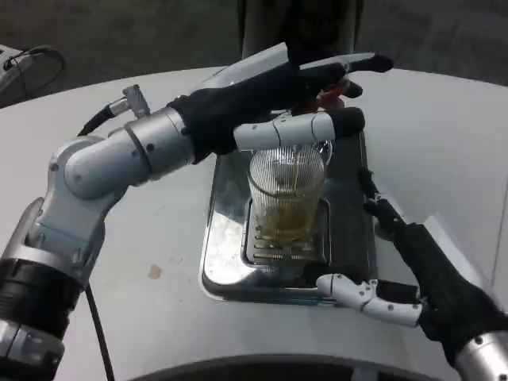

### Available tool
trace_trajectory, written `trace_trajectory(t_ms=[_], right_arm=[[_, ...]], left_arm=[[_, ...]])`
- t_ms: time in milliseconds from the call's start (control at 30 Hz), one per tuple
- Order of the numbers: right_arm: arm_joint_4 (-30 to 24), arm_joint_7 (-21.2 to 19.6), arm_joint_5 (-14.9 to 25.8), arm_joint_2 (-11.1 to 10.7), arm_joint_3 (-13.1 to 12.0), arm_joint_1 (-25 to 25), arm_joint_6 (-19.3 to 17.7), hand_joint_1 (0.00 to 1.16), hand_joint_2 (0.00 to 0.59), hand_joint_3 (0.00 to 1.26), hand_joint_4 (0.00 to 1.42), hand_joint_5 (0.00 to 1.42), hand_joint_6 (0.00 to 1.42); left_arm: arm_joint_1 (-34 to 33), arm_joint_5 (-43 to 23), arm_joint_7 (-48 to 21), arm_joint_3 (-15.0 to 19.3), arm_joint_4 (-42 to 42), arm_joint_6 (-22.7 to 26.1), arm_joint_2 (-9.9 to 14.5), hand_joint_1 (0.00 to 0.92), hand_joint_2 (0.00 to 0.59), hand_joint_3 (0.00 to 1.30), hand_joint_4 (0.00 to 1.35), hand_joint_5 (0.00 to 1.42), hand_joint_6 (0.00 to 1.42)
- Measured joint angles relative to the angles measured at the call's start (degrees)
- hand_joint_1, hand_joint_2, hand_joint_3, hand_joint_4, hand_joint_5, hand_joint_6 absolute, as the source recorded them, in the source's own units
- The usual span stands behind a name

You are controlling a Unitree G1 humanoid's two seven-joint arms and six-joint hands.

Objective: Grasp the cup under the faucet to collect the drink, then remove the cup.

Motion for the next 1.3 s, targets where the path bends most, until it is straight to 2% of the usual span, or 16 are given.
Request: trace_trajectory(t_ms=[267, 567, 667, 1033, 1133, 1300], right_arm=[[5.0, -3.3, -1.2, 1.2, 1.8, -4.1, 0.3, 0.71, 0.223, 0.0, 0.0, 0.01, 0.05], [11.5, -8.1, -1.2, 3.4, 2.3, -8.6, 0.2, 0.74, 0.217, 0.0, 0.0, 0.01, 0.05], [14.3, -9.7, -1.1, 4.8, 2.5, -10.3, 0.2, 0.73, 0.219, 0.0, 0.0, 0.01, 0.05], [21.0, -13.6, -0.2, 6.8, 2.6, -14.9, -0.2, 0.72, 0.221, 0.0, 0.0, 0.01, 0.05], [22.9, -13.6, 1.0, 6.6, 2.5, -16.2, -1.0, 0.73, 0.214, 0.0, 0.0, 0.01, 0.04], [26.2, -13.1, 3.2, 5.1, 2.3, -19.3, -4.1, 0.73, 0.209, 0.0, 0.0, 0.01, 0.03]], left_arm=[[-0.4, -0.1, -0.2, 0.2, 1.3, -0.8, 0.0, 0.0, 0.063, 0.11, 0.0, 0.12, 0.12], [-1.5, -0.1, -0.6, 0.1, 2.7, -1.5, -0.1, 0.0, 0.056, 0.11, 0.0, 0.12, 0.13], [-1.7, 0.0, -0.6, 0.1, 3.2, -1.7, -0.2, 0.0, 0.054, 0.11, 0.0, 0.12, 0.13], [-3.0, 0.0, -1.2, 0.0, 5.0, -2.6, -0.2, 0.0, 0.044, 0.12, 0.0, 0.12, 0.11], [-3.1, 0.0, -1.2, 0.0, 5.3, -2.9, -0.3, 0.0, 0.043, 0.12, 0.0, 0.12, 0.11], [-3.9, 0.0, -1.4, 0.0, 6.3, -3.3, -0.4, 0.0, 0.042, 0.13, 0.01, 0.12, 0.11]])
